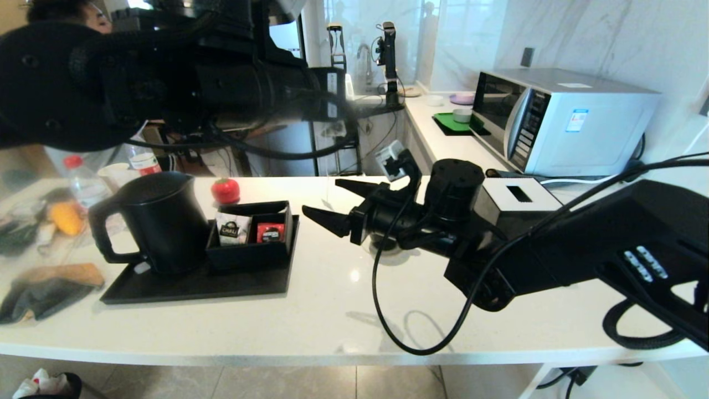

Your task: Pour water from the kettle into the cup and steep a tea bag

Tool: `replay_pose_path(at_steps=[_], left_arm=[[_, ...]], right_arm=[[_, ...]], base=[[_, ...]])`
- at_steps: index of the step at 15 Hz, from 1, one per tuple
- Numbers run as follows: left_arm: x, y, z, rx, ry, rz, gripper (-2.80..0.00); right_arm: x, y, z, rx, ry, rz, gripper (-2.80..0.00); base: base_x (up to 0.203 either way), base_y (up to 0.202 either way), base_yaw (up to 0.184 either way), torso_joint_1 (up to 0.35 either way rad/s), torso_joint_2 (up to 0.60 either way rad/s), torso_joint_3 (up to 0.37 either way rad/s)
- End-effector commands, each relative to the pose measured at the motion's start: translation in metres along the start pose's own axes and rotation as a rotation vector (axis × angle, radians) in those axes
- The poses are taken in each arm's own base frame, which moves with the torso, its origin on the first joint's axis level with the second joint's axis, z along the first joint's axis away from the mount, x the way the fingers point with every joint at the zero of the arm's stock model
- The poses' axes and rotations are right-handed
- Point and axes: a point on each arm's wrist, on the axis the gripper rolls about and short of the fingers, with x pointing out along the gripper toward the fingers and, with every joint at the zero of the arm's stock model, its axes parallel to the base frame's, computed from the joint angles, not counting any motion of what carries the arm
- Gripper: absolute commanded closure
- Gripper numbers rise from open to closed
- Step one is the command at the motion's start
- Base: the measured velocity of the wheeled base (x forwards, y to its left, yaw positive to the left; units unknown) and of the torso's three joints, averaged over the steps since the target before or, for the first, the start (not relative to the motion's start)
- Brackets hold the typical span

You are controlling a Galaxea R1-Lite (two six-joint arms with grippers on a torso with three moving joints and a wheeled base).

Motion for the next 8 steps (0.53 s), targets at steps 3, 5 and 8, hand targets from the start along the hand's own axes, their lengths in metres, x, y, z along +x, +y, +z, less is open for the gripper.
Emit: replay_pose_path(at_steps=[3, 5, 8], left_arm=[[0.0005, -0.0006, -0.0004, -0.001, 0.001, 0.0, 0.0], [0.0005, -0.0006, -0.0005, -0.001, 0.002, 0.0, 0.0], [0.0006, -0.0006, -0.0009, 0.0, 0.003, 0.0, 0.0]], right_arm=[[-0.0006, 0.0005, -0.0008, -0.006, -0.014, 0.004, -2.8], [-0.0012, 0.0006, -0.003, -0.006, -0.01, 0.003, -2.8], [-0.0052, 0.002, -0.0084, -0.003, -0.005, 0.003, -2.8]], base=[[0.0, 0.0, 0.0, 0.0, 0.0, 0.0], [0.0, 0.0, 0.0, 0.0, 0.0, 0.0], [0.0, 0.0, 0.0, 0.0, 0.0, 0.0]])
